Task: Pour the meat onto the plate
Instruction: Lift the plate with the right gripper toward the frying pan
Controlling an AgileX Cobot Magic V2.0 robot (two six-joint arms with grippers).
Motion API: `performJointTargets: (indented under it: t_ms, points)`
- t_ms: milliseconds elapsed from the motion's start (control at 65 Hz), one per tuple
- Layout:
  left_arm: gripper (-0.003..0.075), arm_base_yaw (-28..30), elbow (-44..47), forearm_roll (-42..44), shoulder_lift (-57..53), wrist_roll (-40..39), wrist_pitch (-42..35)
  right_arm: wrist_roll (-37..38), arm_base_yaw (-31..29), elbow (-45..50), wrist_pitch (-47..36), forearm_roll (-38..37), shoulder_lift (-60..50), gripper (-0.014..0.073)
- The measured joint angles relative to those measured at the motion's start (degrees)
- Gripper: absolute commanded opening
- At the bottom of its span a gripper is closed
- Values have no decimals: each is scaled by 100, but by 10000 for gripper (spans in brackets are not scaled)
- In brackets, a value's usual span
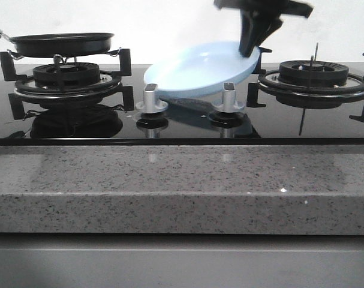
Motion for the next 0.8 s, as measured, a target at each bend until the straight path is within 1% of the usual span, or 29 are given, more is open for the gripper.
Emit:
performJointTargets:
  t_ms: [138,246,369,462,554,662,800]
  points:
    - [671,0,0,0,0,0,0,0,-47,-13,23,59,-281,-61]
    - [671,0,0,0,0,0,0,0,-47,1,58,312,-493,-61]
    - [671,0,0,0,0,0,0,-26,-21,400,58,633,-943,-61]
    - [671,0,0,0,0,0,0,-163,40,1014,48,723,-1375,-61]
    - [671,0,0,0,0,0,0,-296,149,1848,-35,736,-1856,-61]
    - [671,0,0,0,0,0,0,-348,286,2960,-605,788,-2387,-61]
    - [671,0,0,0,0,0,0,-362,347,4056,-1311,992,-2702,-61]
